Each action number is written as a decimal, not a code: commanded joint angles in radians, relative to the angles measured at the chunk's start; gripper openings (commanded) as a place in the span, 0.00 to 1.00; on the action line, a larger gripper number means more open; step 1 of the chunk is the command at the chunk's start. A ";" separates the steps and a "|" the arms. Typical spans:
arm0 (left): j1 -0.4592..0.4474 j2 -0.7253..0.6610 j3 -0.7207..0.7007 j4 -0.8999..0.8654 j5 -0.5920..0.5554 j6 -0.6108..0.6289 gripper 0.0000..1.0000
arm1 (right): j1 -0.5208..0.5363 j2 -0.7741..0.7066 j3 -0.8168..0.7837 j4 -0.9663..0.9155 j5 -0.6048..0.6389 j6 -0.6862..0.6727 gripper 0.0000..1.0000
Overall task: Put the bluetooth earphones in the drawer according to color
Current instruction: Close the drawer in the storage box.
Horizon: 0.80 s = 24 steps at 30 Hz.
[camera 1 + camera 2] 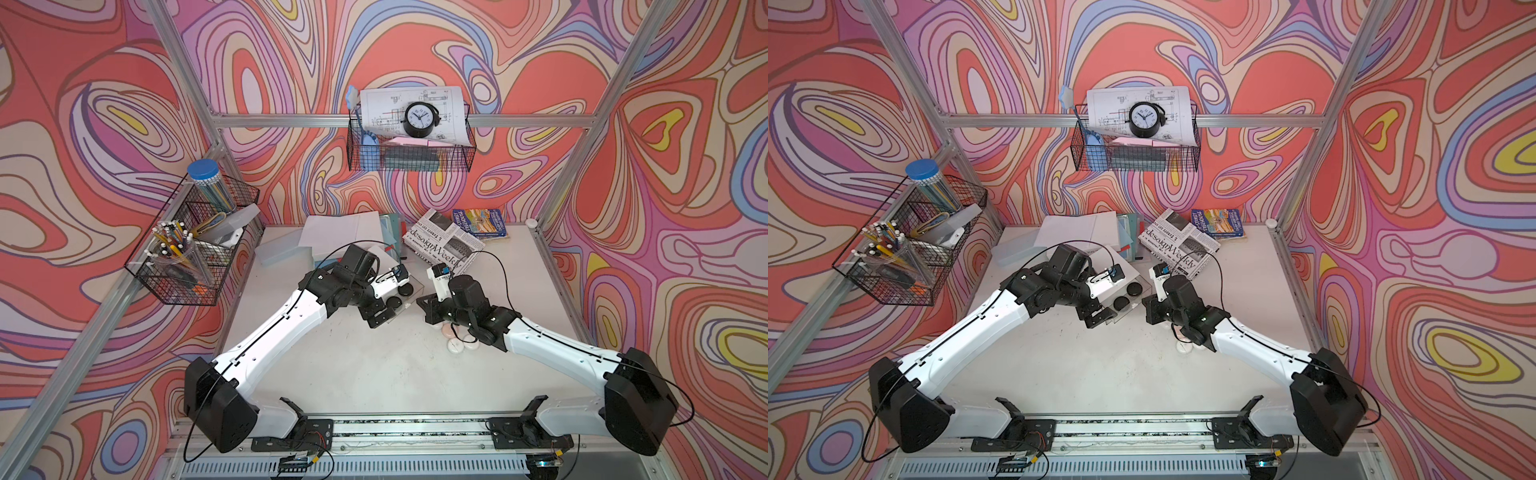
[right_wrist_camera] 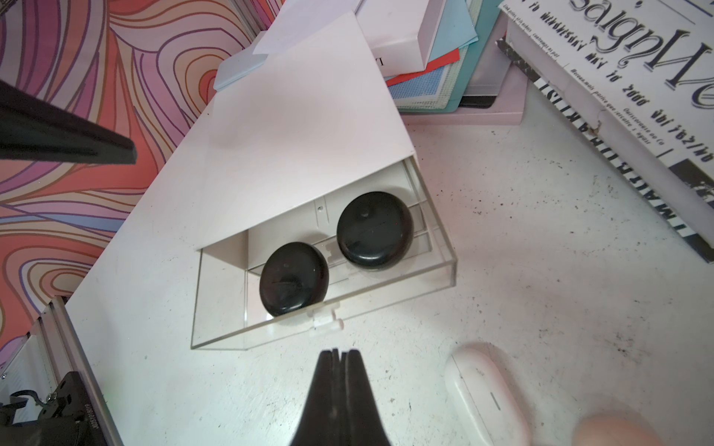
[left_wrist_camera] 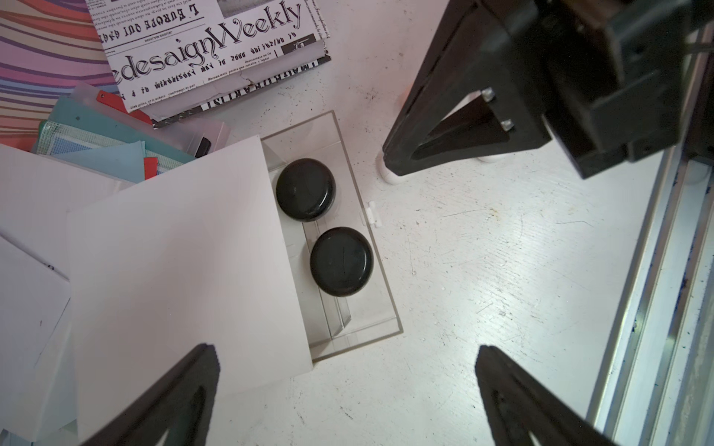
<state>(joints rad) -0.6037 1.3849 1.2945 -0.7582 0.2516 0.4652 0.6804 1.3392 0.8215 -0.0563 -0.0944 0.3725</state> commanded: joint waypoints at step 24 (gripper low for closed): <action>-0.010 0.002 -0.002 -0.044 -0.027 0.018 0.99 | 0.004 0.318 0.158 0.208 -0.014 0.073 0.00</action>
<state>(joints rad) -0.6094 1.3899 1.2945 -0.7712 0.2348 0.4751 0.6804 1.6329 0.9543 0.0841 -0.1158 0.4168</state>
